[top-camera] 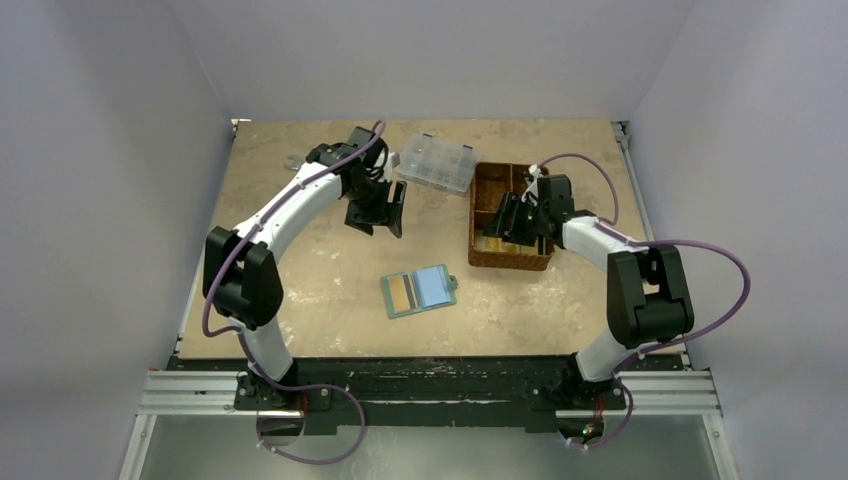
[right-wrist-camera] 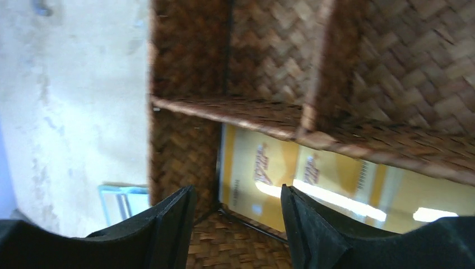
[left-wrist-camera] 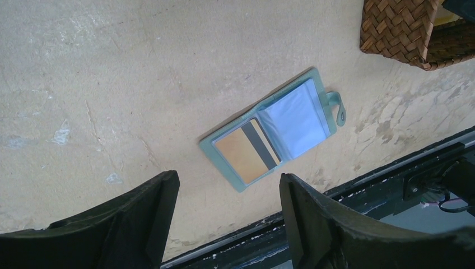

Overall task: Put the credit cards into the card holder
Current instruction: Pick up the credit card from the storage box.

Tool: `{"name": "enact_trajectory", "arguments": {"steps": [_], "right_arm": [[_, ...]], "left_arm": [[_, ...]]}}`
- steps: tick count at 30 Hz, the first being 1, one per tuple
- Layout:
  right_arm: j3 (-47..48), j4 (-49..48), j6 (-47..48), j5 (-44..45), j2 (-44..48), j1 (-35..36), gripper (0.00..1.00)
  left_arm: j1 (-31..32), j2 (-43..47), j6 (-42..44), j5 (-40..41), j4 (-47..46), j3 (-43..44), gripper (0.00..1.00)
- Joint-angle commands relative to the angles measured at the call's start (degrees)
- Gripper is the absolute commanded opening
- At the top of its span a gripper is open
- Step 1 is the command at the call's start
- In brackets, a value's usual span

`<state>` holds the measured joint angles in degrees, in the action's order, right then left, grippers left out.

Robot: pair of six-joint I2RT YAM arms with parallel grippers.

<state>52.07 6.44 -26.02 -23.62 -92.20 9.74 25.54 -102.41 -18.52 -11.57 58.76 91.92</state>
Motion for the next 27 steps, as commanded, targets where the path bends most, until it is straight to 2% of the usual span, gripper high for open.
{"name": "enact_trajectory", "arguments": {"steps": [1,7,11,15,19,22,27], "right_arm": [[0.6,3.5,0.1,7.7,-0.6,0.2,0.65],[0.5,1.1,-1.0,7.3,-4.2,0.5,0.62],[0.8,-0.2,-1.2,5.0,-5.4,1.0,0.62],[0.7,-2.4,-1.6,-0.8,-6.4,1.0,0.61],[1.1,-1.7,-1.5,-2.7,-4.8,1.1,0.61],[2.5,3.2,0.2,1.2,-2.7,1.1,0.61],[6.1,13.3,0.6,9.0,0.3,0.9,0.62]], "left_arm": [[-0.3,3.0,-0.9,-1.1,-0.9,-1.0,0.7],[-0.3,2.9,-1.4,-1.8,-2.1,-1.1,0.7],[-0.2,2.9,-4.4,-4.1,-6.8,-1.9,0.69],[0.7,2.7,-11.0,-7.9,-19.0,-5.6,0.66],[3.2,1.8,-20.9,-8.9,-40.6,-10.9,0.67],[7.4,-2.5,-25.0,-5.7,-48.5,-9.7,0.68],[14.7,-11.7,-27.6,4.3,-45.0,-1.2,0.66]]}}
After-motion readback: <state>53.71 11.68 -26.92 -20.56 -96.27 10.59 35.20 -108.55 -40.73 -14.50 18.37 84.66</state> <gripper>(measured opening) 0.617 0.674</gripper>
